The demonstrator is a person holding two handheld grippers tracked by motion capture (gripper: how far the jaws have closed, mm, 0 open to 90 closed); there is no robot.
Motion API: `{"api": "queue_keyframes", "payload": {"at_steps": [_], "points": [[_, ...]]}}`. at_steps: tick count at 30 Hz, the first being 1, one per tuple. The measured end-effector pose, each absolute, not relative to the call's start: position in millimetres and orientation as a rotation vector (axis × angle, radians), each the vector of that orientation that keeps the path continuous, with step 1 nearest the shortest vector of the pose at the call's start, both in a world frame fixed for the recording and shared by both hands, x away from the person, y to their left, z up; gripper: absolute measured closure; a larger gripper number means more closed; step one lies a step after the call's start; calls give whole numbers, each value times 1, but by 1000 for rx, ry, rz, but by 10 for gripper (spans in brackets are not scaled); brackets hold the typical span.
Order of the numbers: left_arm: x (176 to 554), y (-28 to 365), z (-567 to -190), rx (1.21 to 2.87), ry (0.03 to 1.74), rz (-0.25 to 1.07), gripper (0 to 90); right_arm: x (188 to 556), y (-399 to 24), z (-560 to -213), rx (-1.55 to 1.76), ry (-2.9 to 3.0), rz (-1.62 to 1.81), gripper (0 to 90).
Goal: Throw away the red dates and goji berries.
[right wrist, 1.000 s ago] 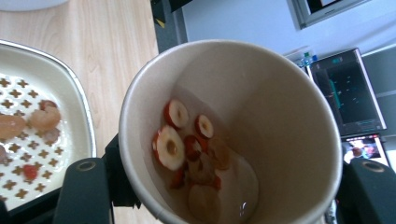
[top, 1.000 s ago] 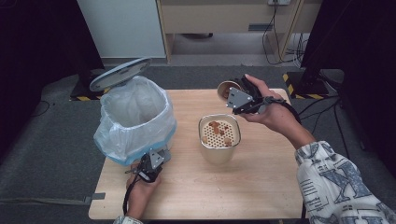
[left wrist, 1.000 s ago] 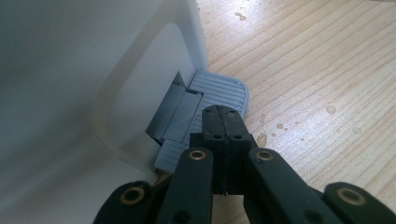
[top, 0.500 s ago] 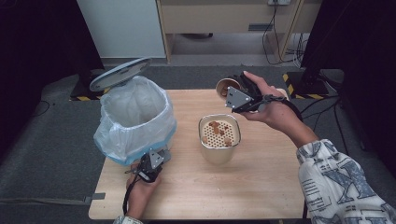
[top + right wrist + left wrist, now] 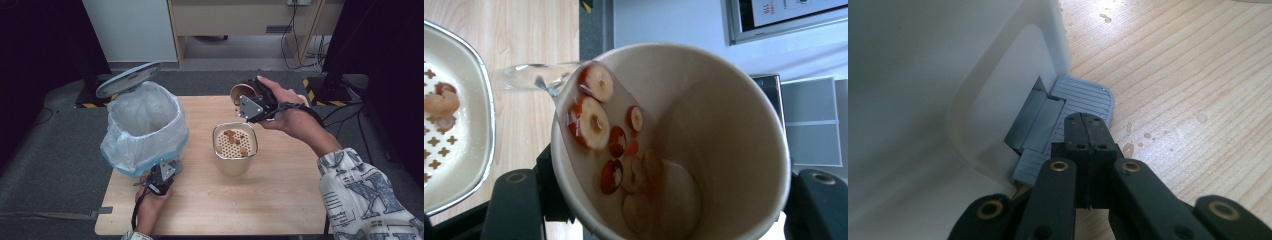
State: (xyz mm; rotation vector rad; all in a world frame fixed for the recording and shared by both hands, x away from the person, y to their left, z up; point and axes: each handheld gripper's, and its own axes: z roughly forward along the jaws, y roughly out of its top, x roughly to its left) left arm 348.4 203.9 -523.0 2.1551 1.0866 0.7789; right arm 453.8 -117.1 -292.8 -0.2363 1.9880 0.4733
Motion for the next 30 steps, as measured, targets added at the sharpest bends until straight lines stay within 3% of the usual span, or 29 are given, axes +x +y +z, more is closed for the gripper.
{"api": "queue_keyframes", "payload": {"at_steps": [30], "points": [[349,204,-523,2156,1089,773,894,455,-124,-286,-247,1947,430,319]]}}
